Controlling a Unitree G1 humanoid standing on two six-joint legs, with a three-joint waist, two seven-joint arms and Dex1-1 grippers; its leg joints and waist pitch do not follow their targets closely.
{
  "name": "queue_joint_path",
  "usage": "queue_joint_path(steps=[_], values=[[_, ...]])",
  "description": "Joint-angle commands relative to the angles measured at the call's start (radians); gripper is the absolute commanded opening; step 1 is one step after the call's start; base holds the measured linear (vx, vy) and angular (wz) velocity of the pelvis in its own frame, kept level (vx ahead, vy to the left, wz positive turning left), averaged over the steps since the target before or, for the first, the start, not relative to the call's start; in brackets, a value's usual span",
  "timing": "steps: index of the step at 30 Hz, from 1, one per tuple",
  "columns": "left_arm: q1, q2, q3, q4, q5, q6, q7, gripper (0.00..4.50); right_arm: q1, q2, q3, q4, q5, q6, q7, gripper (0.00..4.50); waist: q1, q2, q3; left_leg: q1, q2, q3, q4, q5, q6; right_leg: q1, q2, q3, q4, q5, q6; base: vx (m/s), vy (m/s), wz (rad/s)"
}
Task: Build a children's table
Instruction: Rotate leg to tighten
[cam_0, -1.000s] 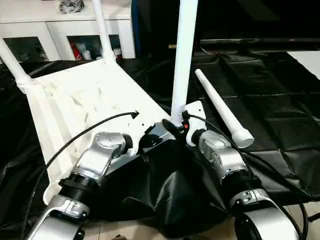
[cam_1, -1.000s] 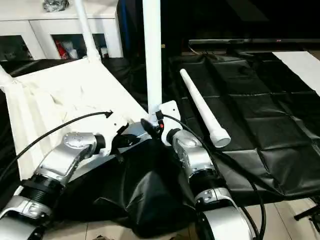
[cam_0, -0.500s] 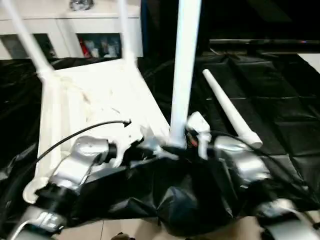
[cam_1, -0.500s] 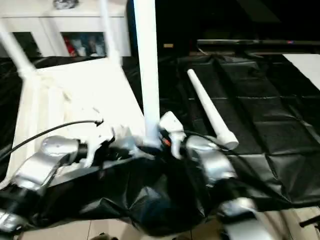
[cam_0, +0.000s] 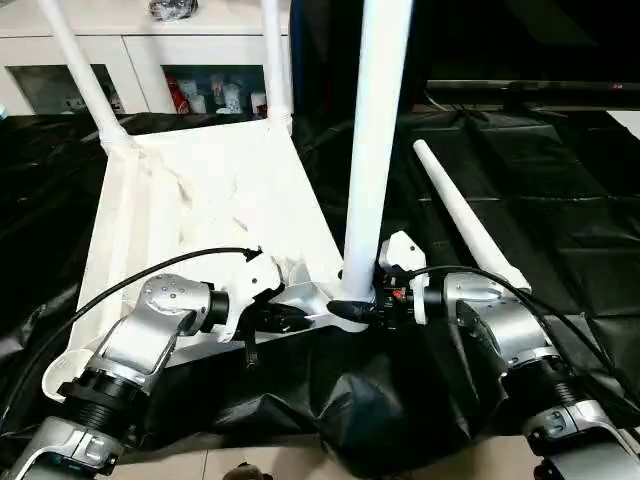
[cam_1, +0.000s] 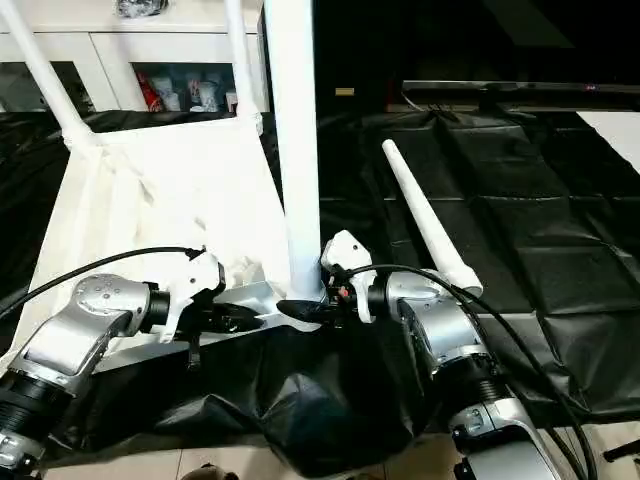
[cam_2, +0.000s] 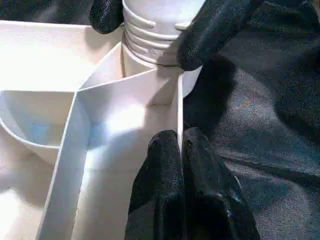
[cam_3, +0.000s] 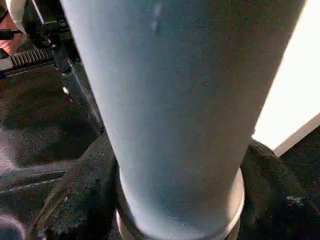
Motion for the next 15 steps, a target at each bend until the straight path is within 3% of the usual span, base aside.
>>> queue_joint_path(steps=[1, 5, 7, 9, 11, 13, 14, 15], values=[[-0.022, -0.020, -0.001, -0.039, -0.018, -0.007, 0.022, 0.00, 0.003, 0.022, 0.025, -0.015, 0.004, 0.014, -0.004, 2.75, -0.006, 0.003, -0.064, 0.011, 0.020, -0.001, -0.068, -0.244, 0.022, 0.051, -0.065, 0.045, -0.078, -0.263, -0.184, 0.000, 0.000, 0.00], [-0.041, -0.050, 0.010, -0.012, -0.004, 0.004, 0.079, 0.00, -0.004, 0.051, 0.010, 0.018, -0.016, 0.029, -0.096, 2.74, -0.010, 0.002, -0.062, 0.010, 0.017, -0.001, -0.068, -0.246, 0.012, 0.050, -0.066, 0.045, -0.081, -0.283, -0.176, 0.000, 0.000, 0.00], [-0.093, -0.122, 0.024, 0.055, 0.033, 0.029, 0.206, 0.00, -0.040, 0.142, -0.042, 0.126, -0.053, 0.044, -0.350, 2.74, -0.017, 0.001, -0.058, 0.011, 0.014, -0.001, -0.069, -0.260, -0.002, 0.046, -0.065, 0.045, -0.087, -0.333, -0.162, 0.000, 0.000, 0.00], [-0.115, -0.145, 0.023, 0.081, 0.052, 0.038, 0.254, 0.00, -0.050, 0.174, -0.063, 0.154, -0.049, 0.049, -0.416, 2.74, -0.022, -0.002, -0.059, 0.013, 0.012, -0.005, -0.072, -0.273, -0.017, 0.048, -0.067, 0.042, -0.087, -0.371, -0.152, 0.000, 0.000, 0.00], [-0.178, -0.215, 0.031, 0.155, 0.075, 0.071, 0.362, 0.00, -0.062, 0.262, -0.105, 0.193, -0.022, 0.063, -0.537, 2.74, -0.031, 0.001, -0.058, 0.017, 0.011, -0.006, -0.069, -0.291, -0.022, 0.043, -0.070, 0.044, -0.095, -0.413, -0.135, 0.000, 0.000, 0.00], [-0.194, -0.234, 0.027, 0.173, 0.083, 0.068, 0.389, 0.00, -0.063, 0.286, -0.101, 0.200, -0.023, 0.055, -0.556, 2.74, -0.033, 0.000, -0.064, 0.009, 0.011, -0.007, -0.069, -0.261, -0.012, 0.050, -0.068, 0.044, -0.091, -0.355, -0.137, 0.000, 0.000, 0.00], [-0.208, -0.253, 0.030, 0.188, 0.083, 0.077, 0.410, 0.00, -0.071, 0.304, -0.093, 0.215, -0.033, 0.044, -0.578, 2.74, -0.032, 0.009, -0.065, 0.009, 0.012, -0.007, -0.069, -0.255, -0.012, 0.050, -0.068, 0.044, -0.087, -0.329, -0.144, 0.000, 0.000, 0.00], [-0.215, -0.263, 0.030, 0.195, 0.084, 0.079, 0.423, 0.00, -0.076, 0.315, -0.088, 0.221, -0.034, 0.037, -0.583, 2.74, -0.034, 0.004, -0.066, 0.008, 0.012, -0.005, -0.067, -0.244, -0.008, 0.050, -0.065, 0.044, -0.084, -0.282, -0.158, 0.000, 0.000, 0.00]])
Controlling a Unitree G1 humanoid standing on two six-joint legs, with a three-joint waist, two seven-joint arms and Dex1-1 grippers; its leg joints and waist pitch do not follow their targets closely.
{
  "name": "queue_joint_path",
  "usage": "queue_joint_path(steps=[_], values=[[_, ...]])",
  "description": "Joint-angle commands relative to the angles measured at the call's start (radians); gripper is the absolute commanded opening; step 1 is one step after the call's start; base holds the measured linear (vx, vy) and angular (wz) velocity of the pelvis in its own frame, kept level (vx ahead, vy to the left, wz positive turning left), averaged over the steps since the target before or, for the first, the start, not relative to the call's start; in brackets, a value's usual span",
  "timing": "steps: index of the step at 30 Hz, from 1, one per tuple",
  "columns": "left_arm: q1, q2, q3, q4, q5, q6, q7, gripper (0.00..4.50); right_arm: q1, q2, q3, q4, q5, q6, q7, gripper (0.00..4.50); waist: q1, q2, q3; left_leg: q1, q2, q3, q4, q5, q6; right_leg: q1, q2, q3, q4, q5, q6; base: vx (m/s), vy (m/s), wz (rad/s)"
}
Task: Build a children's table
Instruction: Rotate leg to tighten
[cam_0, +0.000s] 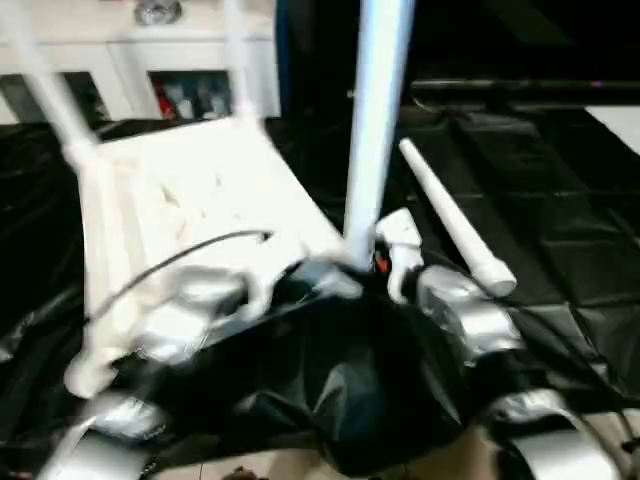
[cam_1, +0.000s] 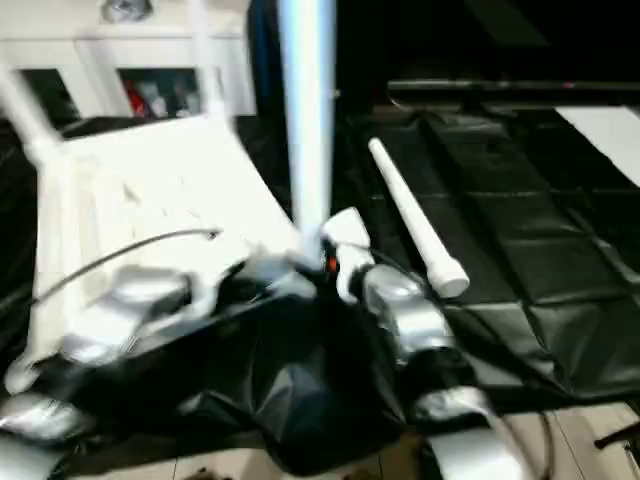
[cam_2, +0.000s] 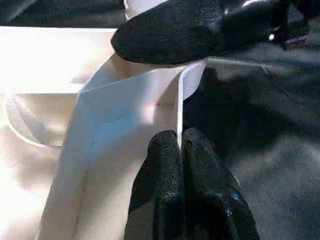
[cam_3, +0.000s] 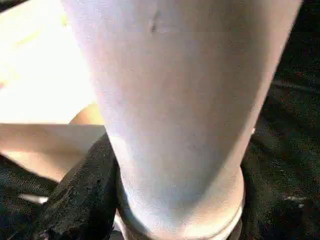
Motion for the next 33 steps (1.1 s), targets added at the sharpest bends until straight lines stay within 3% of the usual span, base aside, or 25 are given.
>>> queue_joint_path(steps=[1, 5, 7, 8, 12, 18, 23, 25, 28, 33], values=[[-0.063, -0.051, 0.012, 0.001, 0.004, -0.008, 0.084, 0.00, 0.004, 0.101, 0.083, 0.039, 0.009, 0.014, 0.040, 2.74, 0.000, 0.004, -0.066, 0.005, 0.011, -0.003, -0.068, -0.238, 0.000, 0.051, -0.066, 0.043, -0.082, -0.256, -0.176, 0.000, 0.000, 0.00], [-0.073, -0.070, 0.008, 0.020, 0.012, -0.034, 0.086, 0.00, -0.013, 0.123, 0.073, 0.070, 0.002, -0.030, 0.040, 2.74, 0.000, 0.005, -0.063, 0.007, 0.011, -0.001, -0.068, -0.256, 0.007, 0.050, -0.066, 0.042, -0.085, -0.272, -0.181, 0.000, 0.000, 0.00], [-0.069, -0.070, 0.004, 0.018, 0.010, -0.046, 0.070, 0.00, -0.013, 0.125, 0.061, 0.068, 0.010, -0.027, 0.057, 3.44, -0.002, 0.006, -0.061, 0.008, 0.012, -0.003, -0.070, -0.285, 0.006, 0.049, -0.068, 0.042, -0.091, -0.326, -0.169, 0.000, 0.000, 0.00], [-0.069, -0.070, 0.004, 0.018, 0.010, -0.046, 0.070, 0.00, -0.013, 0.125, 0.061, 0.068, 0.010, -0.027, 0.057, 3.44, -0.002, 0.001, -0.061, 0.009, 0.013, -0.003, -0.071, -0.286, 0.006, 0.049, -0.068, 0.042, -0.092, -0.329, -0.167, 0.000, 0.000, 0.00], [-0.032, -0.031, -0.010, -0.022, -0.008, -0.073, 0.000, 0.00, 0.004, 0.077, 0.096, 0.029, 0.009, -0.035, 0.135, 3.79, 0.000, 0.001, -0.062, 0.007, 0.014, -0.004, -0.071, -0.280, 0.012, 0.050, -0.069, 0.043, -0.090, -0.318, -0.168, 0.000, 0.000, 0.00], [0.024, 0.033, -0.018, -0.093, -0.041, -0.098, -0.123, 0.00, 0.035, -0.012, 0.125, -0.048, 0.016, -0.039, 0.325, 3.79, -0.005, 0.001, -0.065, 0.002, 0.017, -0.002, -0.068, -0.235, 0.035, 0.056, -0.069, 0.044, -0.078, -0.219, -0.200, 0.000, 0.000, 0.00], [0.074, 0.099, -0.024, -0.171, -0.090, -0.099, -0.252, 0.00, 0.056, -0.110, 0.142, -0.112, 0.024, -0.054, 0.485, 3.79, -0.003, 0.004, -0.062, 0.004, 0.018, 0.000, -0.068, -0.245, 0.041, 0.053, -0.066, 0.043, -0.080, -0.238, -0.209, 0.000, 0.000, 0.00], [0.083, 0.114, -0.027, -0.183, -0.095, -0.100, -0.276, 0.00, 0.059, -0.131, 0.147, -0.125, 0.027, -0.056, 0.518, 3.79, 0.003, 0.006, -0.061, 0.009, 0.021, 0.001, -0.069, -0.259, 0.038, 0.049, -0.067, 0.044, -0.082, -0.261, -0.208, 0.000, 0.000, 0.00], [0.111, 0.154, -0.028, -0.222, -0.116, -0.090, -0.342, 0.00, 0.071, -0.177, 0.155, -0.165, 0.042, -0.053, 0.597, 3.79, 0.012, 0.005, -0.063, 0.007, 0.024, -0.001, -0.070, -0.251, 0.036, 0.052, -0.067, 0.044, -0.077, -0.244, -0.205, 0.000, 0.000, 0.00], [0.133, 0.187, -0.027, -0.250, -0.128, -0.075, -0.379, 0.00, 0.076, -0.203, 0.167, -0.183, 0.046, -0.041, 0.644, 3.79, 0.015, 0.004, -0.061, 0.008, 0.021, 0.001, -0.069, -0.251, 0.036, 0.050, -0.067, 0.044, -0.079, -0.262, -0.201, 0.000, 0.000, 0.00]])
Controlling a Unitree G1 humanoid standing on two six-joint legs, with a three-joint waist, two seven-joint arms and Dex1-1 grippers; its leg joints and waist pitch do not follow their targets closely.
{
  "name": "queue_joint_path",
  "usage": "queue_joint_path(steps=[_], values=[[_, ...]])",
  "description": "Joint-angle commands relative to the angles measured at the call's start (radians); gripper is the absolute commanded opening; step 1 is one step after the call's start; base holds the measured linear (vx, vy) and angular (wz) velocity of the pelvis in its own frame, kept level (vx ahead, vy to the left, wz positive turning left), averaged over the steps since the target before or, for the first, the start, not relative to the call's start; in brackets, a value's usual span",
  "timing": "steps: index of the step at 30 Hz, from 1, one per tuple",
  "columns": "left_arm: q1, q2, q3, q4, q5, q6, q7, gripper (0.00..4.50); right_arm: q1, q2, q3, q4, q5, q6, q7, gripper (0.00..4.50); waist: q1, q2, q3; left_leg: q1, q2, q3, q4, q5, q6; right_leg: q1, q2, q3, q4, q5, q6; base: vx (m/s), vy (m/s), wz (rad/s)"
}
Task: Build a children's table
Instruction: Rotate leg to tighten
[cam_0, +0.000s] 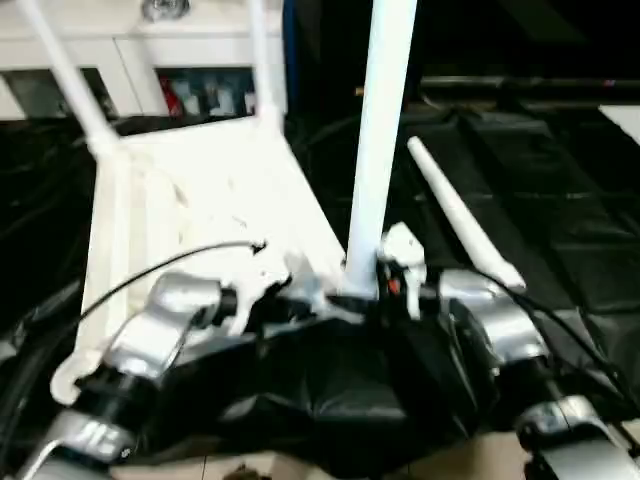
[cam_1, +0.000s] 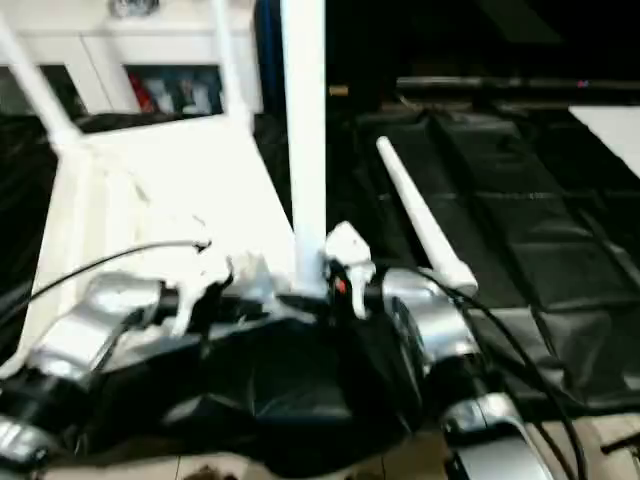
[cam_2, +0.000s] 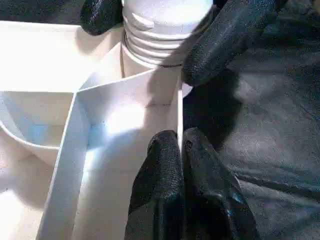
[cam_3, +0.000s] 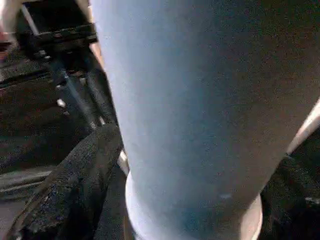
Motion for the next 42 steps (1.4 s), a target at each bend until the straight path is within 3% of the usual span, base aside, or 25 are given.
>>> queue_joint_path(steps=[1, 5, 14, 21, 28, 29, 30, 31, 33, 38, 40, 42], values=[[-0.009, -0.004, -0.010, -0.059, -0.045, -0.007, -0.048, 0.00, -0.001, -0.001, 0.020, -0.025, 0.005, 0.002, 0.031, 3.79, -0.003, 0.001, -0.061, 0.011, 0.020, 0.000, -0.067, -0.255, 0.033, 0.050, -0.066, 0.045, -0.080, -0.280, -0.192, 0.000, 0.000, 0.00], [0.006, 0.013, -0.007, -0.075, -0.049, -0.001, -0.057, 0.00, 0.004, -0.007, 0.026, -0.035, 0.012, 0.012, 0.054, 3.79, 0.001, -0.001, -0.063, 0.010, 0.022, -0.001, -0.068, -0.242, 0.031, 0.050, -0.066, 0.045, -0.078, -0.276, -0.186, 0.000, 0.000, 0.00], [0.019, 0.022, -0.008, -0.094, -0.053, 0.013, -0.056, 0.00, 0.003, -0.006, 0.036, -0.026, 0.013, 0.014, 0.059, 2.94, 0.007, -0.004, -0.064, 0.010, 0.020, 0.001, -0.066, -0.223, 0.033, 0.050, -0.066, 0.045, -0.077, -0.266, -0.184, 0.000, 0.000, 0.00], [0.005, -0.008, 0.001, -0.077, -0.051, 0.025, -0.014, 0.00, 0.020, 0.013, 0.037, -0.028, 0.011, 0.036, 0.021, 2.74, 0.006, -0.002, -0.065, 0.010, 0.019, 0.001, -0.065, -0.220, 0.031, 0.051, -0.064, 0.045, -0.077, -0.258, -0.184, 0.000, 0.000, 0.00], [-0.053, -0.090, 0.016, 0.002, -0.004, 0.044, 0.138, 0.00, 0.007, 0.100, 0.005, 0.061, -0.042, 0.042, -0.218, 2.73, -0.005, -0.004, -0.062, 0.010, 0.014, -0.002, -0.068, -0.241, 0.005, 0.050, -0.066, 0.044, -0.085, -0.330, -0.157, 0.000, 0.000, 0.00], [-0.083, -0.129, 0.019, 0.042, 0.022, 0.051, 0.210, 0.00, -0.009, 0.143, -0.017, 0.107, -0.055, 0.048, -0.329, 2.73, -0.011, -0.006, -0.062, 0.009, 0.014, -0.003, -0.068, -0.250, 0.005, 0.052, -0.066, 0.043, -0.085, -0.335, -0.157, 0.000, 0.000, 0.00], [-0.104, -0.156, 0.021, 0.071, 0.040, 0.050, 0.259, 0.00, -0.021, 0.172, -0.034, 0.131, -0.057, 0.054, -0.398, 2.73, -0.017, 0.007, -0.058, 0.013, 0.012, -0.001, -0.067, -0.263, -0.001, 0.043, -0.065, 0.045, -0.090, -0.356, -0.155, 0.000, 0.000, 0.00], [-0.131, -0.190, 0.025, 0.106, 0.056, 0.063, 0.320, 0.00, -0.035, 0.211, -0.061, 0.157, -0.045, 0.069, -0.467, 2.73, -0.023, 0.002, -0.057, 0.016, 0.009, -0.004, -0.068, -0.288, -0.011, 0.046, -0.066, 0.041, -0.096, -0.407, -0.144, 0.000, 0.000, 0.00], [-0.158, -0.229, 0.031, 0.145, 0.075, 0.061, 0.397, 0.00, -0.048, 0.247, -0.075, 0.174, -0.038, 0.070, -0.523, 2.73, -0.023, -0.001, -0.059, 0.016, 0.009, -0.005, -0.066, -0.293, -0.008, 0.046, -0.068, 0.042, -0.099, -0.423, -0.133, 0.000, 0.000, 0.00], [-0.193, -0.285, 0.026, 0.183, 0.082, 0.059, 0.450, 0.00, -0.084, 0.313, -0.074, 0.220, -0.049, 0.013, -0.577, 2.73, -0.023, 0.003, -0.067, 0.011, 0.009, -0.004, -0.064, -0.262, 0.000, 0.049, -0.066, 0.042, -0.091, -0.334, -0.153, 0.000, 0.000, 0.00], [-0.185, -0.278, 0.019, 0.168, 0.077, 0.047, 0.422, 0.00, -0.081, 0.318, -0.067, 0.212, -0.043, 0.012, -0.548, 3.29, -0.022, 0.003, -0.066, 0.007, 0.011, -0.004, -0.065, -0.252, 0.012, 0.052, -0.065, 0.042, -0.086, -0.283, -0.170, 0.000, 0.000, 0.00], [-0.173, -0.267, 0.014, 0.155, 0.073, 0.027, 0.385, 0.00, -0.076, 0.319, -0.063, 0.208, -0.044, 0.017, -0.525, 3.45, -0.023, 0.004, -0.066, 0.007, 0.012, -0.004, -0.066, -0.254, 0.016, 0.053, -0.066, 0.042, -0.085, -0.275, -0.177, 0.000, 0.000, 0.00]])
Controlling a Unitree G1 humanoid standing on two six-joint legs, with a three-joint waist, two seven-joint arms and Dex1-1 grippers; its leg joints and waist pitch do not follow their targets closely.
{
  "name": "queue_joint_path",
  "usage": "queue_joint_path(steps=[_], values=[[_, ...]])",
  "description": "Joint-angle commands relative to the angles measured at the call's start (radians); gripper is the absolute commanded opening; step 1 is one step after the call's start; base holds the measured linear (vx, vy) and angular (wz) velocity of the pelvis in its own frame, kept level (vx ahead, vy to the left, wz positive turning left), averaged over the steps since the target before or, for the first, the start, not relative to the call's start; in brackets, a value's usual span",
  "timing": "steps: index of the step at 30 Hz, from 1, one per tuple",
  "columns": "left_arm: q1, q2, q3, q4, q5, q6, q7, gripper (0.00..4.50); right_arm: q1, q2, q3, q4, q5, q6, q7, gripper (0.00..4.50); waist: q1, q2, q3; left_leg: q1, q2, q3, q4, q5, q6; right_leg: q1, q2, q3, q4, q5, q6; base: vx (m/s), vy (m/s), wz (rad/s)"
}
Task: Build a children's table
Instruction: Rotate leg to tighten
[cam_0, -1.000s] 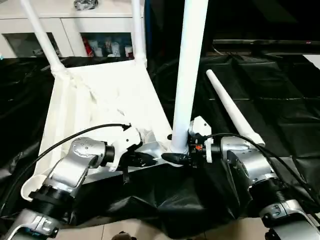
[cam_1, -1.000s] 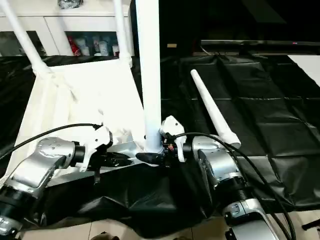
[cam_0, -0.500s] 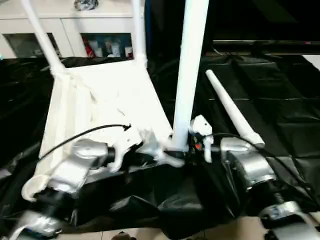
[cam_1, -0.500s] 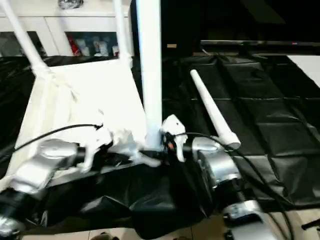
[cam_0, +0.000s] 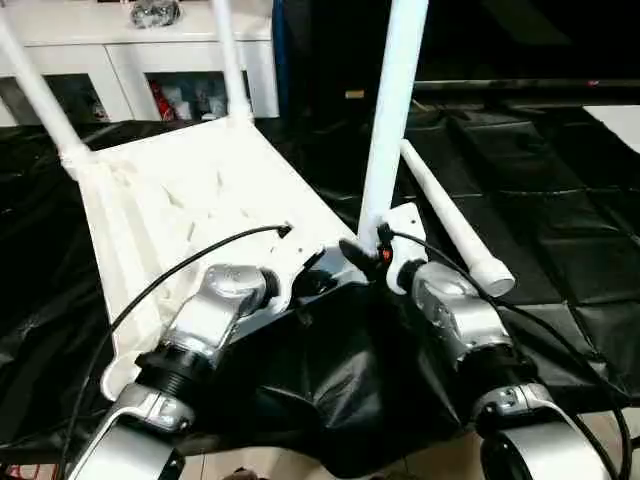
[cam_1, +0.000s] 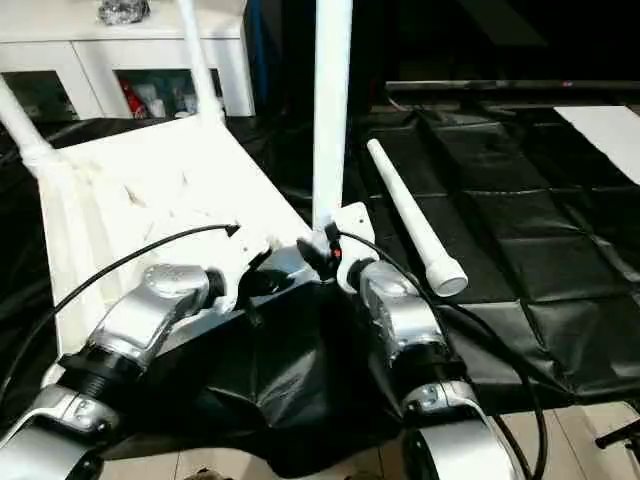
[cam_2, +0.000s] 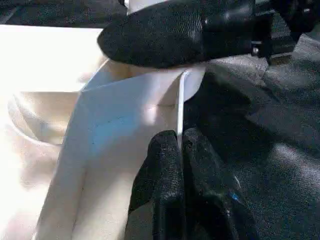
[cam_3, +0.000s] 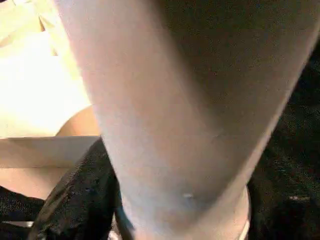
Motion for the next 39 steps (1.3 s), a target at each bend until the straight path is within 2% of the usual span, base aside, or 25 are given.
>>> queue_joint_path(steps=[1, 6, 12, 14, 15, 20, 21, 22, 26, 27, 30, 32, 35, 38, 39], values=[[-0.028, -0.025, -0.006, -0.045, -0.014, -0.055, -0.012, 0.00, 0.017, 0.103, 0.106, 0.005, 0.020, 0.023, 0.131, 3.62, -0.001, -0.002, -0.063, 0.004, 0.011, -0.003, -0.069, -0.262, 0.019, 0.051, -0.066, 0.041, -0.087, -0.290, -0.177, 0.000, 0.000, 0.00], [0.014, 0.028, -0.014, -0.087, -0.041, -0.090, -0.105, 0.00, 0.039, 0.041, 0.135, -0.040, 0.016, 0.010, 0.230, 4.08, -0.009, 0.000, -0.062, 0.002, 0.014, -0.006, -0.072, -0.271, 0.021, 0.052, -0.068, 0.040, -0.088, -0.316, -0.172, 0.000, 0.000, 0.00], [0.059, 0.102, -0.024, -0.146, -0.078, -0.106, -0.234, 0.00, 0.064, -0.067, 0.159, -0.121, 0.036, 0.002, 0.404, 4.08, -0.012, 0.000, -0.061, 0.005, 0.017, -0.003, -0.071, -0.272, 0.033, 0.050, -0.066, 0.043, -0.085, -0.286, -0.194, 0.000, 0.000, 0.00], [0.066, 0.118, -0.025, -0.153, -0.079, -0.109, -0.255, 0.00, 0.069, -0.090, 0.161, -0.137, 0.032, -0.007, 0.439, 4.08, -0.007, 0.003, -0.061, 0.007, 0.018, -0.002, -0.070, -0.272, 0.035, 0.048, -0.066, 0.044, -0.084, -0.282, -0.197, 0.000, 0.000, 0.00], [0.071, 0.130, -0.026, -0.156, -0.078, -0.113, -0.269, 0.00, 0.075, -0.113, 0.164, -0.154, 0.034, -0.008, 0.483, 4.08, -0.006, 0.000, -0.060, 0.006, 0.019, -0.002, -0.071, -0.271, 0.035, 0.048, -0.066, 0.043, -0.084, -0.283, -0.198, 0.000, 0.000, 0.00], [0.098, 0.178, -0.019, -0.189, -0.095, -0.111, -0.335, 0.00, 0.084, -0.169, 0.168, -0.189, 0.051, 0.000, 0.576, 4.08, 0.009, 0.000, -0.061, 0.007, 0.020, -0.001, -0.070, -0.257, 0.035, 0.049, -0.068, 0.044, -0.081, -0.274, -0.197, 0.000, 0.000, 0.00], [0.104, 0.189, -0.016, -0.198, -0.100, -0.110, -0.346, 0.00, 0.084, -0.180, 0.169, -0.196, 0.058, 0.005, 0.598, 4.08, 0.011, -0.005, -0.061, 0.006, 0.021, -0.001, -0.071, -0.252, 0.038, 0.050, -0.068, 0.044, -0.079, -0.276, -0.197, 0.000, 0.000, 0.00], [0.105, 0.192, -0.016, -0.199, -0.102, -0.110, -0.349, 0.00, 0.084, -0.183, 0.170, -0.198, 0.061, 0.007, 0.604, 4.08, 0.011, -0.002, -0.061, 0.006, 0.022, 0.000, -0.070, -0.251, 0.039, 0.048, -0.067, 0.044, -0.079, -0.272, -0.200, 0.000, 0.000, 0.00], [0.127, 0.230, -0.011, -0.216, -0.111, -0.106, -0.388, 0.00, 0.083, -0.202, 0.174, -0.213, 0.079, 0.015, 0.647, 4.08, 0.014, -0.004, -0.060, 0.008, 0.021, -0.001, -0.071, -0.252, 0.036, 0.048, -0.068, 0.044, -0.079, -0.283, -0.196, 0.000, 0.000, 0.00], [0.129, 0.233, -0.011, -0.218, -0.113, -0.106, -0.392, 0.00, 0.083, -0.202, 0.174, -0.214, 0.080, 0.017, 0.648, 3.83, 0.014, -0.006, -0.060, 0.006, 0.021, 0.000, -0.071, -0.251, 0.036, 0.048, -0.068, 0.044, -0.079, -0.285, -0.194, 0.000, 0.000, 0.00], [0.141, 0.249, -0.008, -0.233, -0.120, -0.099, -0.409, 0.00, 0.081, -0.201, 0.178, -0.214, 0.078, 0.023, 0.661, 3.71, 0.014, -0.007, -0.059, 0.006, 0.020, -0.001, -0.071, -0.248, 0.034, 0.048, -0.069, 0.045, -0.080, -0.302, -0.188, 0.000, 0.000, 0.00], [0.144, 0.255, -0.007, -0.237, -0.123, -0.095, -0.413, 0.00, 0.081, -0.200, 0.181, -0.214, 0.077, 0.025, 0.666, 3.34, 0.014, -0.005, -0.059, 0.007, 0.021, 0.000, -0.071, -0.248, 0.033, 0.046, -0.067, 0.045, -0.080, -0.297, -0.189, 0.000, 0.000, 0.00], [0.144, 0.258, -0.006, -0.237, -0.126, -0.093, -0.413, 0.00, 0.082, -0.198, 0.185, -0.213, 0.076, 0.025, 0.666, 3.12, 0.015, -0.006, -0.059, 0.007, 0.020, 0.000, -0.072, -0.251, 0.030, 0.046, -0.067, 0.044, -0.081, -0.301, -0.187, 0.000, 0.000, 0.00], [0.141, 0.257, -0.010, -0.237, -0.128, -0.091, -0.408, 0.00, 0.088, -0.198, 0.192, -0.218, 0.077, 0.027, 0.666, 2.90, 0.016, 0.000, -0.060, 0.008, 0.020, -0.001, -0.071, -0.247, 0.026, 0.047, -0.067, 0.045, -0.079, -0.284, -0.191, 0.000, 0.000, 0.00], [0.139, 0.254, -0.011, -0.236, -0.129, -0.090, -0.405, 0.00, 0.093, -0.198, 0.195, -0.223, 0.078, 0.029, 0.664, 2.90, 0.015, -0.001, -0.060, 0.007, 0.020, 0.000, -0.071, -0.247, 0.027, 0.047, -0.066, 0.044, -0.080, -0.282, -0.191, 0.000, 0.000, 0.00]])
